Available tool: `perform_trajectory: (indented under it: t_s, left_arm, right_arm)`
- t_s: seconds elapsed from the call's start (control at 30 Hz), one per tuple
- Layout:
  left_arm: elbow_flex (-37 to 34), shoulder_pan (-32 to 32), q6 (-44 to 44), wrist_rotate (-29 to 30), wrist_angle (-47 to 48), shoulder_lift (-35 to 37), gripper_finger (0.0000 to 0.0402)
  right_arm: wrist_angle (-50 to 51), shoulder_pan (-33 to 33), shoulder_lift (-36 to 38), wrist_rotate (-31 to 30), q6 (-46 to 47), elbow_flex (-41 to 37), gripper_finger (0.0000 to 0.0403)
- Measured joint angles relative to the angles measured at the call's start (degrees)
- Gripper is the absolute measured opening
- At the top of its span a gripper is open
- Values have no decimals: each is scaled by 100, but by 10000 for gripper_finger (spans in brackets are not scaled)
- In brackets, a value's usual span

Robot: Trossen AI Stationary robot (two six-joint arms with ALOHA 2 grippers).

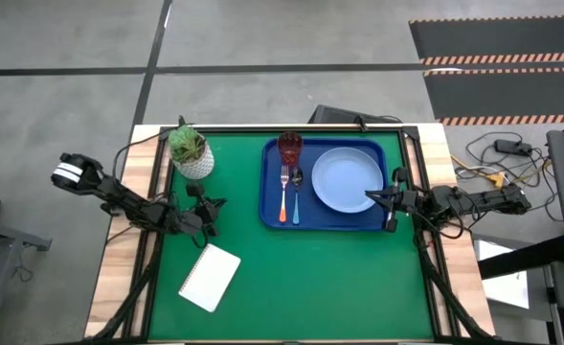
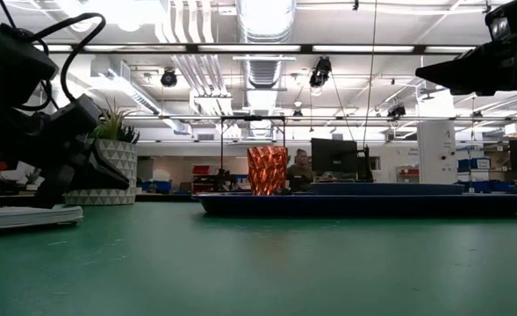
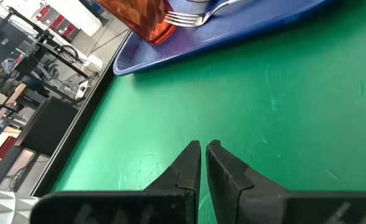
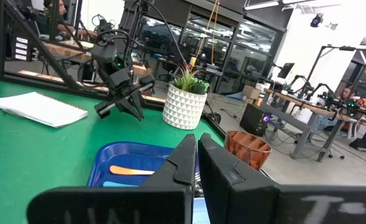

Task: Pick and place plate/cup/fork/spoon on tray
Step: Return to Home Position

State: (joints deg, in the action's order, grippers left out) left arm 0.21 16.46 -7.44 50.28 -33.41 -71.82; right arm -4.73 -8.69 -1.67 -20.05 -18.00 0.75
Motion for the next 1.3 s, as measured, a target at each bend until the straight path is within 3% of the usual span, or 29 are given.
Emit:
perform_trajectory:
  t_s: [1.3]
  left_arm:
    - [4,-1,-52,-24,-361,-25,8]
  right_arm:
    - [0,-1,0,-2,0,0,9]
